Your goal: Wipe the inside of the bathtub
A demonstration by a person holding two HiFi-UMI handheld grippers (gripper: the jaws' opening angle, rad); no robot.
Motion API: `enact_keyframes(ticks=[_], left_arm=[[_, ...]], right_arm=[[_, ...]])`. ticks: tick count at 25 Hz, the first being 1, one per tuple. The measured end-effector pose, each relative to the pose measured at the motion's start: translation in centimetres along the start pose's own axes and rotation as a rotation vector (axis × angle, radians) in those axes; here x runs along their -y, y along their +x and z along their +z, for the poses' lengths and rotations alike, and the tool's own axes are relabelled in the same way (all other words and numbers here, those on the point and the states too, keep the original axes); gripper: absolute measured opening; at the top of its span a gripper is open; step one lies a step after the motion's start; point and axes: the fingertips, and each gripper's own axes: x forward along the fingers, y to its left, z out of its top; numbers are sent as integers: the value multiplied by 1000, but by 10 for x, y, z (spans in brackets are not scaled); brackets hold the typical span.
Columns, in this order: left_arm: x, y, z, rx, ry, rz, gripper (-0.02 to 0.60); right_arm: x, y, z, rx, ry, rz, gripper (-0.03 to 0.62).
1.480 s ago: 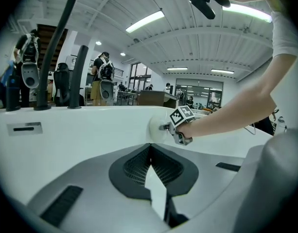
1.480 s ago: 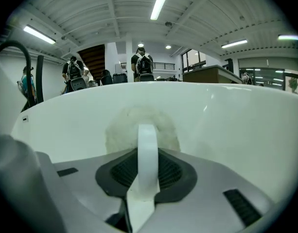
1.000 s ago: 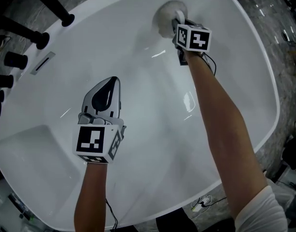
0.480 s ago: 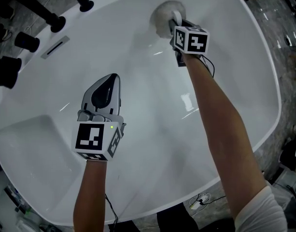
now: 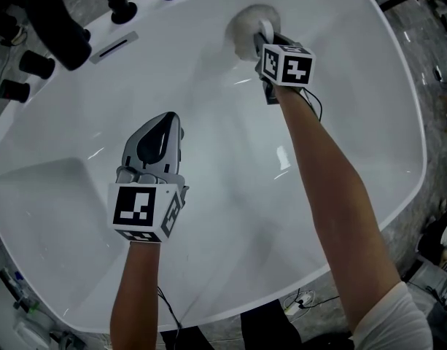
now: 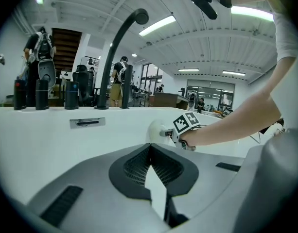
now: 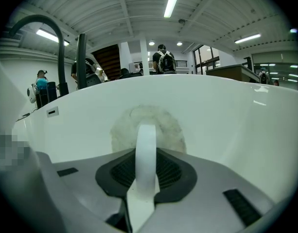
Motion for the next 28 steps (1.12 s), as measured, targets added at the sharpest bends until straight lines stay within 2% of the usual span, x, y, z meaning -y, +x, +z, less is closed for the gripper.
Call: enact_keyframes(ticks=[17,28], left_arm=[[-63,-69,-13,14,-37,56,12],[-109,-115,-25,30,-68,87,12]], right_arm=[[-107,2,-13,-22,-21,50,95],[-191,7,-21,-40,-69,99,95]])
